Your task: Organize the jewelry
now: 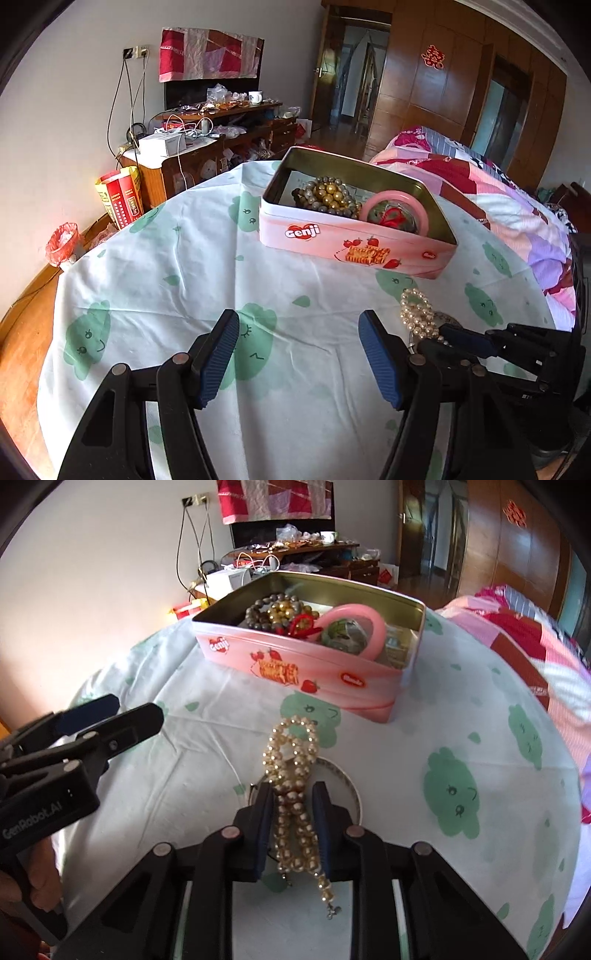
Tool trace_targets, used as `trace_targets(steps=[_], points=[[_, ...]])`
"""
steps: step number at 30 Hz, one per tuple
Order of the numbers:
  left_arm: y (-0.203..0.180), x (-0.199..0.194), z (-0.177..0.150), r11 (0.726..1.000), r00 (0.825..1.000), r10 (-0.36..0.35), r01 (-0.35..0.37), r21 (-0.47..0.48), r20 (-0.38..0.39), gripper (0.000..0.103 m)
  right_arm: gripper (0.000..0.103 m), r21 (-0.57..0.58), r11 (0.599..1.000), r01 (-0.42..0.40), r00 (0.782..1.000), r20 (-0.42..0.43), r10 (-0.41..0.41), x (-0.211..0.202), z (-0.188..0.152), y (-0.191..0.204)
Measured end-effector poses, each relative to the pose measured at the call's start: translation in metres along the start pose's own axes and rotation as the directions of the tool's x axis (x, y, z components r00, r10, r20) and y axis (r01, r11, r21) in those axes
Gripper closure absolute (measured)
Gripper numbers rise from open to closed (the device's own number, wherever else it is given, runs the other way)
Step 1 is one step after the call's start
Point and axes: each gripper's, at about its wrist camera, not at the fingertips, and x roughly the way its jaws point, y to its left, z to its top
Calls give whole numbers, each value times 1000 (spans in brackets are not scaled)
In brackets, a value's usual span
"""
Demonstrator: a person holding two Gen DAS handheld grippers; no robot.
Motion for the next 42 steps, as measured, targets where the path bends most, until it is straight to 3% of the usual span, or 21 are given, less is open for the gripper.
trace_targets(steps=[3, 7, 9, 11, 14, 17, 22, 27, 29, 31, 32, 34, 36, 38, 40, 42], points=[[-1, -3, -1, 1000, 1000, 2, -3, 14, 5, 35, 77, -16, 1000, 20, 1000, -2, -20, 0, 0, 4], [-3, -4, -2, 1000, 1000, 6, -6, 24, 3, 35, 87, 19, 1000, 2, 1000, 12, -2, -3, -1, -2], [-4, -3, -1, 1000, 1000, 7, -7, 26, -4, 35, 87, 62, 998, -32, 998, 63, 29, -13, -1, -10], [-5, -1, 0, 1000, 1000, -11, 11, 22, -15, 36, 88, 107, 991, -81, 984, 168, 63, -32, -6, -21], [-13, 6, 0, 996, 995, -81, 83, 24, -56, 36, 94, 183, 978, -101, 959, 281, 47, -53, -16, -36], [-27, 15, 0, 990, 987, -126, 132, 51, -103, 36, 94, 269, 957, -106, 943, 333, 11, -63, -23, -50], [-42, 32, -2, 986, 973, -141, 156, 65, -185, 36, 94, 343, 927, -149, 948, 316, 35, -53, -18, -65], [-59, 35, -2, 976, 967, -160, 185, 114, -199, 36, 92, 374, 913, -162, 947, 318, 38, -56, -22, -73], [-67, 37, -2, 973, 969, -137, 170, 155, -204, 41, 92, 376, 912, -164, 947, 318, 39, -56, -23, -73], [-74, 37, -2, 967, 975, -98, 142, 213, -201, 74, 92, 374, 913, -164, 945, 324, 37, -58, -26, -73], [-79, 38, -2, 960, 978, -73, 122, 252, -195, 79, 92, 374, 913, -163, 945, 327, 35, -58, -26, -73], [-82, 37, -2, 949, 975, -91, 146, 279, -202, 97, 89, 372, 914, -162, 945, 325, 35, -58, -26, -73], [-86, 35, -5, 940, 977, -83, 142, 310, -195, 98, 80, 373, 914, -158, 946, 322, 33, -57, -26, -73], [-84, 34, -4, 939, 973, -113, 171, 299, -200, 98, 57, 374, 915, -153, 946, 323, 26, -57, -25, -73], [-76, 30, 0, 945, 970, -159, 204, 256, -186, 98, 55, 376, 915, -147, 943, 333, 15, -60, -26, -73], [-64, 15, 4, 954, 974, -199, 218, 203, -111, 98, 55, 379, 913, -153, 941, 337, 18, -60, -27, -74]])
